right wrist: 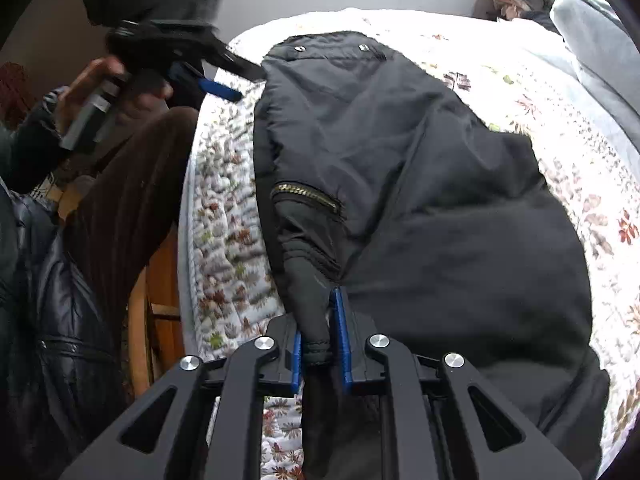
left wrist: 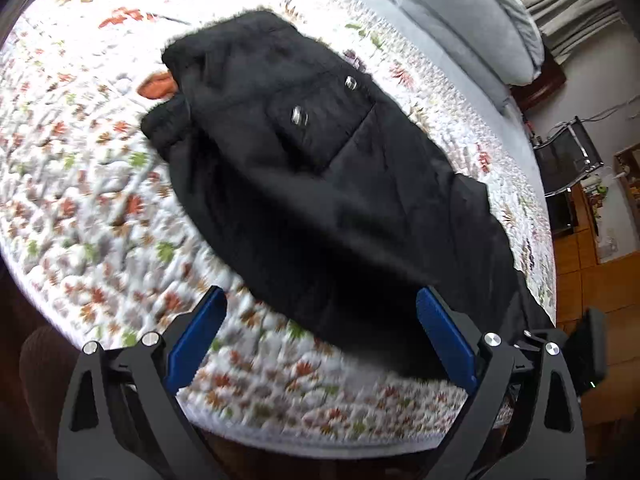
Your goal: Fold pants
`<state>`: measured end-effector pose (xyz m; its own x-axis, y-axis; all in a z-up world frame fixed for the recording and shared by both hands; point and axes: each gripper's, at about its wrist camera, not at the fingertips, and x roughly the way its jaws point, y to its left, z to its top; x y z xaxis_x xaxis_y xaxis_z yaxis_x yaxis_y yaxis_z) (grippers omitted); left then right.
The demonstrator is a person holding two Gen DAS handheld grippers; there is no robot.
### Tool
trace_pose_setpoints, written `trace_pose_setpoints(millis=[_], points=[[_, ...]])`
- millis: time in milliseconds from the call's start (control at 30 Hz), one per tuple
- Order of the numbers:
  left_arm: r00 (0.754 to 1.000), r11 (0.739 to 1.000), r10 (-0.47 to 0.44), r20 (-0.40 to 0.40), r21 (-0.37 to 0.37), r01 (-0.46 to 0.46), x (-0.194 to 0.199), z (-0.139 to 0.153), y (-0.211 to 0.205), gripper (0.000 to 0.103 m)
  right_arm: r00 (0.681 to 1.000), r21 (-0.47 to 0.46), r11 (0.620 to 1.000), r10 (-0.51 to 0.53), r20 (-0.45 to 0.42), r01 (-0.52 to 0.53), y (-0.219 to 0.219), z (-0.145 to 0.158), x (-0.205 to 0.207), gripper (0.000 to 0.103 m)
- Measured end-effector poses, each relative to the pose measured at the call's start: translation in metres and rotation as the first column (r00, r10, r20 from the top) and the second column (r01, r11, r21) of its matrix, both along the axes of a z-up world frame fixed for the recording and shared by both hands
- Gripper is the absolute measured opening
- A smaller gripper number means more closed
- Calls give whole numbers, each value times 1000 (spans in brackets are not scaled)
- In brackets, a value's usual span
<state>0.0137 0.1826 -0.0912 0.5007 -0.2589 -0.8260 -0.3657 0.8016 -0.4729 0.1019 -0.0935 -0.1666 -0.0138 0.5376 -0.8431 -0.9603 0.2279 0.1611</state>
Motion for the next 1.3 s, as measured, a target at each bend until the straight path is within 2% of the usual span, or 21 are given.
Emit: trace_pose_setpoints(millis=[100, 167, 267, 367, 400, 433, 467, 533, 600, 633, 667, 700, 767, 833, 867, 900, 1000, 1067, 1167, 1267, 1300], points=[[997, 1000, -10, 82, 17, 9, -8, 19, 1, 96, 1000, -4, 1000, -11, -19, 11, 0, -6, 1, 15], [991, 998, -38, 132, 55, 31, 1, 29, 0, 96, 999, 2, 1000, -24, -39, 24, 0, -11, 3, 16], [988, 988, -79, 133, 145, 60, 35, 24, -8, 96, 996, 29, 998, -53, -78, 56, -6, -13, 7, 21], [991, 981, -93, 96, 176, 75, 65, 5, -11, 96, 988, 52, 992, -112, -105, 118, -16, -9, 2, 42], [993, 982, -92, 80, 172, 77, 71, -2, -10, 96, 984, 55, 987, -142, -110, 149, -22, -5, -1, 56], [994, 981, -92, 62, 176, 79, 74, -9, -9, 96, 980, 64, 983, -167, -110, 175, -29, -2, -3, 62], [994, 979, -95, 53, 185, 84, 76, -14, -11, 96, 973, 81, 974, -202, -112, 212, -40, 2, -5, 61], [992, 968, -117, 52, 228, 102, 73, -16, -14, 97, 935, 148, 926, -329, -136, 347, -82, 14, -9, 60], [990, 958, -129, 49, 265, 112, 70, -16, -19, 97, 835, 222, 807, -511, -202, 548, -146, 23, -11, 60], [990, 954, -131, 47, 278, 113, 66, -16, -20, 97, 769, 239, 732, -595, -232, 638, -177, 24, -13, 60], [991, 952, -129, 42, 286, 112, 64, -17, -21, 97, 686, 246, 641, -680, -258, 727, -211, 25, -16, 60], [991, 950, -128, 40, 292, 110, 61, -16, -22, 97, 571, 242, 518, -769, -287, 820, -254, 23, -23, 61], [992, 947, -125, 36, 302, 108, 60, -16, -24, 97, 332, 219, 268, -877, -348, 938, -335, 19, -44, 61], [993, 948, -114, 37, 304, 97, 59, -17, -24, 97, 170, 194, 103, -913, -371, 976, -389, 15, -63, 61], [993, 946, -109, 34, 310, 93, 58, -17, -24, 97, 63, 170, -2, -924, -377, 985, -421, 12, -77, 62], [994, 945, -108, 33, 315, 92, 59, -17, -25, 97, 14, 161, -52, -923, -384, 986, -437, 9, -85, 62], [994, 938, -103, 25, 334, 89, 58, -17, -29, 97, -105, 143, -186, -890, -445, 972, -484, 0, -108, 61], [995, 936, -102, 20, 341, 89, 58, -18, -30, 97, -140, 130, -220, -880, -453, 967, -497, -5, -111, 61], [995, 939, -95, 23, 335, 82, 56, -17, -29, 97, -151, 107, -235, -851, -502, 966, -517, -21, -104, 58], [996, 945, -84, 30, 319, 70, 53, -16, -27, 97, -157, 95, -243, -832, -533, 965, -520, -34, -92, 45], [996, 947, -81, 32, 315, 67, 53, -16, -27, 97, -159, 95, -248, -827, -540, 964, -523, -37, -87, 32]])
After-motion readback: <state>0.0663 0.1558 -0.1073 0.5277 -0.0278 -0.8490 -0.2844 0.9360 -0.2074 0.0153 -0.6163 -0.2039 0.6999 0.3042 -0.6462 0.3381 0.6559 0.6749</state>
